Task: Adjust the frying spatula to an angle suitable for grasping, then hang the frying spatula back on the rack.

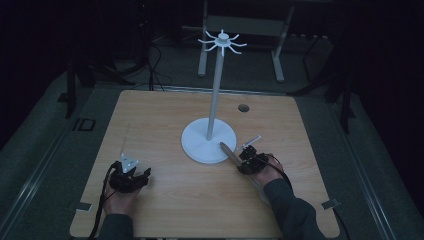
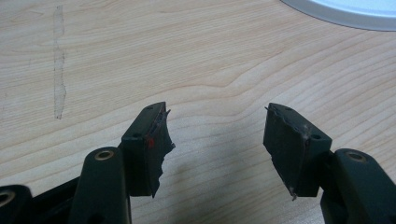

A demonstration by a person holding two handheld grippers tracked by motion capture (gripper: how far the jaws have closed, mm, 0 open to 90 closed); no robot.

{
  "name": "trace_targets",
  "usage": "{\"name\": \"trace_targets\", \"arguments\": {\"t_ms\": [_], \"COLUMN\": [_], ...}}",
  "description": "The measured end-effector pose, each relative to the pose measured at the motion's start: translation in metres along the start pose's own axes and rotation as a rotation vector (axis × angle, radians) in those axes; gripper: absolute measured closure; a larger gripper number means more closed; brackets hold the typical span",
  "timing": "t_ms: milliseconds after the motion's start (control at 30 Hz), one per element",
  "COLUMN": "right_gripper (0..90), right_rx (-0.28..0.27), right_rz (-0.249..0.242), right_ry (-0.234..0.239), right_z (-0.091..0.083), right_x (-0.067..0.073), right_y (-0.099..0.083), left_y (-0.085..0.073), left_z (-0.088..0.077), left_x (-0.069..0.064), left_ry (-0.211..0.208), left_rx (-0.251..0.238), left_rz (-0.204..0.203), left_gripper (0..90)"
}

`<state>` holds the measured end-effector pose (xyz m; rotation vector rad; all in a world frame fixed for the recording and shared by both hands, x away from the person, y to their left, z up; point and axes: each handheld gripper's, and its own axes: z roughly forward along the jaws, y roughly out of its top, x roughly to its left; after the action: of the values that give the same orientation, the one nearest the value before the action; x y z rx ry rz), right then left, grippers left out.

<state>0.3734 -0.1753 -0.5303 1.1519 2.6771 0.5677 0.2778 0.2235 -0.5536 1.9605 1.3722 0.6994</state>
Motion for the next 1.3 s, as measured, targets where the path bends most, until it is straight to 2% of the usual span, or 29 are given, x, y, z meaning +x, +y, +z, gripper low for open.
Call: {"name": "trace_targets", "arguments": {"t_ms": [100, 200, 300, 433, 467, 633, 833, 933, 1167, 1200, 1300], "right_gripper": [72.8, 66.1, 64.5, 68.3, 72.3, 74.8, 75.0, 75.0, 74.9, 75.0, 75.0], "right_rx": [0.001, 0.004, -0.001, 0.009, 0.012, 0.008, -0.033, -0.066, -0.101, -0.125, -0.140], "right_rz": [0.001, 0.019, 0.014, -0.012, -0.030, -0.052, -0.054, -0.042, -0.035, -0.020, -0.015], "right_ry": [0.016, 0.032, 0.038, 0.032, 0.005, -0.020, -0.042, -0.050, -0.055, -0.055, -0.057], "right_z": [0.002, 0.004, 0.006, 0.007, 0.007, 0.007, 0.005, -0.002, -0.008, -0.012, -0.015], "right_x": [-0.002, -0.007, -0.008, -0.003, 0.002, 0.007, 0.009, 0.008, 0.006, 0.006, 0.005], "right_y": [0.004, 0.004, 0.005, 0.007, 0.008, 0.009, 0.007, 0.009, 0.007, 0.006, 0.006], "left_y": [0.000, 0.000, 0.000, 0.000, 0.000, 0.000, 0.000, 0.000, 0.001, 0.001, 0.001], "left_z": [0.000, 0.000, 0.000, 0.000, 0.000, 0.000, 0.001, 0.001, 0.002, 0.001, 0.001], "left_x": [0.000, 0.000, 0.000, 0.000, 0.000, -0.001, 0.000, 0.000, -0.001, -0.001, -0.001], "left_ry": [0.001, 0.000, 0.001, 0.001, 0.000, 0.000, 0.000, 0.001, -0.001, 0.000, 0.002], "left_rx": [-0.002, -0.002, -0.001, 0.000, -0.001, -0.002, -0.002, -0.001, -0.002, -0.002, -0.004], "left_rz": [-0.001, 0.000, -0.001, 0.001, 0.000, 0.001, -0.001, 0.002, 0.002, 0.003, 0.002], "left_gripper": [40.1, 40.1, 40.1, 40.1, 40.2, 40.1, 40.1, 40.1, 40.1, 40.1, 40.2]}}
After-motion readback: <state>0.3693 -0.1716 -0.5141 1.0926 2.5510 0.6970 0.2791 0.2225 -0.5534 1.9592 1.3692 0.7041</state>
